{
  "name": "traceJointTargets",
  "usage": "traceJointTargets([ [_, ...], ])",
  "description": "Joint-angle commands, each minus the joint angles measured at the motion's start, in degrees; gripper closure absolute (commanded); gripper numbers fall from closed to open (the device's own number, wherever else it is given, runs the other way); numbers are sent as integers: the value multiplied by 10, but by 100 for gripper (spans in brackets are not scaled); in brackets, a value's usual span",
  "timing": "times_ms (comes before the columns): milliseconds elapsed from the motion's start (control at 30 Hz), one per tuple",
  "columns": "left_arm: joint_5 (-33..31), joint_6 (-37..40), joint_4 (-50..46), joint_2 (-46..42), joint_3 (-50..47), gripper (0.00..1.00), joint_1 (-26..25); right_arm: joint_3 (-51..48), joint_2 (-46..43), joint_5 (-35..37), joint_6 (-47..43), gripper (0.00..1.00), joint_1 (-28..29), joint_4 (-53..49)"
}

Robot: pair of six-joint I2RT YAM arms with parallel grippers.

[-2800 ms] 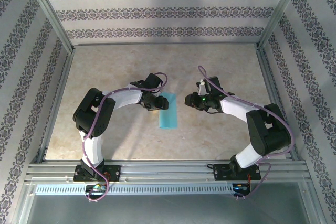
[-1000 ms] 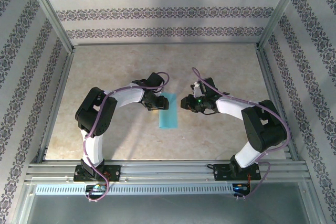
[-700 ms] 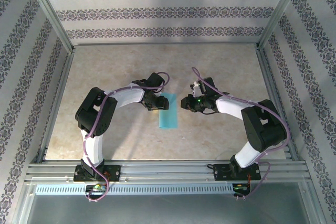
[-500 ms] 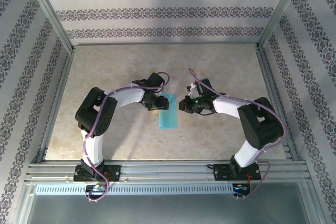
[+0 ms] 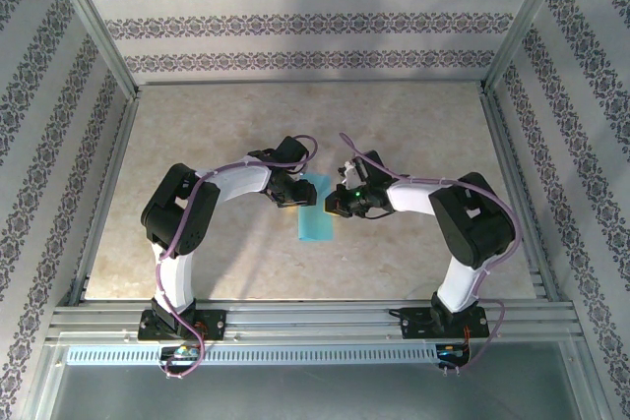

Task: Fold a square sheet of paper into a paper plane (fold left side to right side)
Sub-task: Hold the square sheet of paper at the center of the table.

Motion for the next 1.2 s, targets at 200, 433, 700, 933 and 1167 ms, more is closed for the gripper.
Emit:
traceJointTargets([
  [200,-15,-5,-17,62,-34,50,-19,15,33,23,-9,100,8,-28],
  [433,-19,-2,-19,44,-31,48,-17,15,47,49,-29,100,8,-71],
  [700,-26,9,-18,-55,-50,42,15,9,60,65,-33,100,8,-84],
  [933,-14,43,-6,-143,-76,43,31,9,63,78,-33,100,9,-87],
  [1167,114,27,112,-150,-125,70,27,10,65,83,-34,100,11,-89],
])
